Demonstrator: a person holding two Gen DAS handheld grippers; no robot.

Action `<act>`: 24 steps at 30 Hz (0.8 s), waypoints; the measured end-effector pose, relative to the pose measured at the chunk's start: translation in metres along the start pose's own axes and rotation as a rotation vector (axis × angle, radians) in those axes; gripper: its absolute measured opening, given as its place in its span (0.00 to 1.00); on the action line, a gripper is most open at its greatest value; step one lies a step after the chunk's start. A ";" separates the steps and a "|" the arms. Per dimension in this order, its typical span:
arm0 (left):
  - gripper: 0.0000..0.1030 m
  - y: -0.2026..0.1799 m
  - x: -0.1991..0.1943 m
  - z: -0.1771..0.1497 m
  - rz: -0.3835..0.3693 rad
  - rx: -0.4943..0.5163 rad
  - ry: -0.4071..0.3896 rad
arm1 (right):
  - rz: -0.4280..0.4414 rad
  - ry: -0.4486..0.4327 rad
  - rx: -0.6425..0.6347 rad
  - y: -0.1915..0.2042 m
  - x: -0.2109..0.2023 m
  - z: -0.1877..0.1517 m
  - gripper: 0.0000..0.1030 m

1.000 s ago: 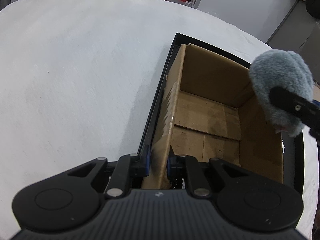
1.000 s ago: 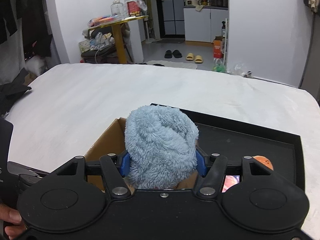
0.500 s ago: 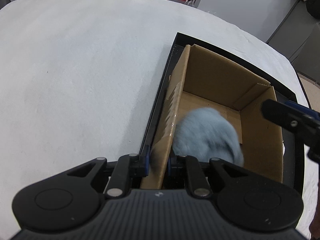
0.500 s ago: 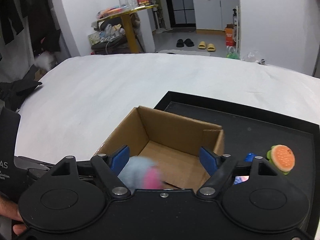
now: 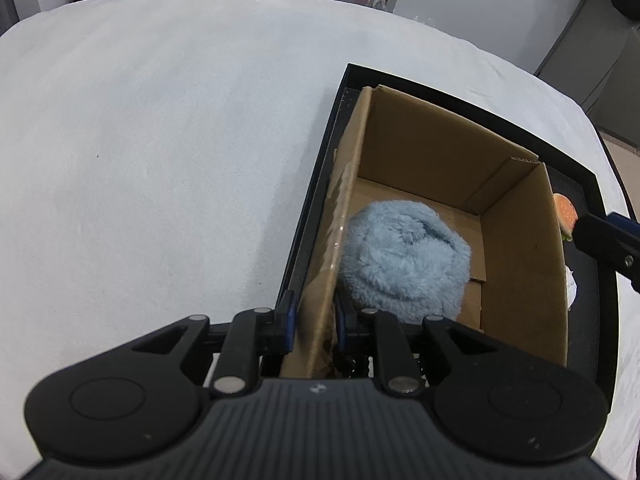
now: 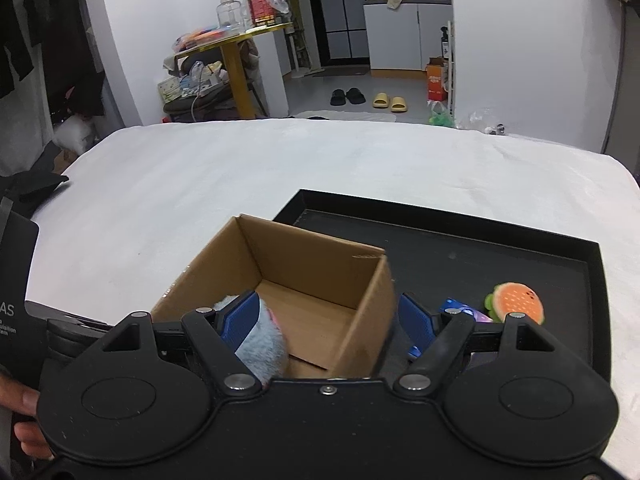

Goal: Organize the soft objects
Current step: 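Carry the grey fluffy plush into the box and release it, then lower the right gripper onto the white plush and grasp it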

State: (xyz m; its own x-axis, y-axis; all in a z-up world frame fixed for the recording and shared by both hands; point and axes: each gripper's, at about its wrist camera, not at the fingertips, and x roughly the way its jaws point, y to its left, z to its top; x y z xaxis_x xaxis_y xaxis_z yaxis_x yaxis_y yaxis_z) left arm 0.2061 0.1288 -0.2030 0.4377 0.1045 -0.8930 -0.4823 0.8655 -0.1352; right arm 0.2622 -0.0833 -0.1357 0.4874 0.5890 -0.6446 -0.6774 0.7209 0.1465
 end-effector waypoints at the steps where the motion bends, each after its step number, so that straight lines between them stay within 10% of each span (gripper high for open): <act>1: 0.26 -0.002 0.000 0.001 0.001 0.004 0.002 | -0.003 0.000 0.004 -0.003 -0.001 -0.001 0.74; 7: 0.49 -0.011 -0.001 0.003 0.037 0.010 -0.016 | -0.026 0.000 0.021 -0.017 -0.005 -0.010 0.74; 24: 0.67 -0.017 -0.006 0.003 0.115 0.025 -0.047 | -0.110 0.074 0.126 -0.072 0.005 -0.052 0.74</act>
State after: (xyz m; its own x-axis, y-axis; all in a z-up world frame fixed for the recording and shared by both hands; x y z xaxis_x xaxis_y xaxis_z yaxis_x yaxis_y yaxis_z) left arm 0.2140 0.1152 -0.1944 0.4162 0.2264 -0.8807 -0.5126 0.8584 -0.0215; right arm 0.2846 -0.1515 -0.1882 0.5099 0.4789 -0.7146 -0.5457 0.8222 0.1616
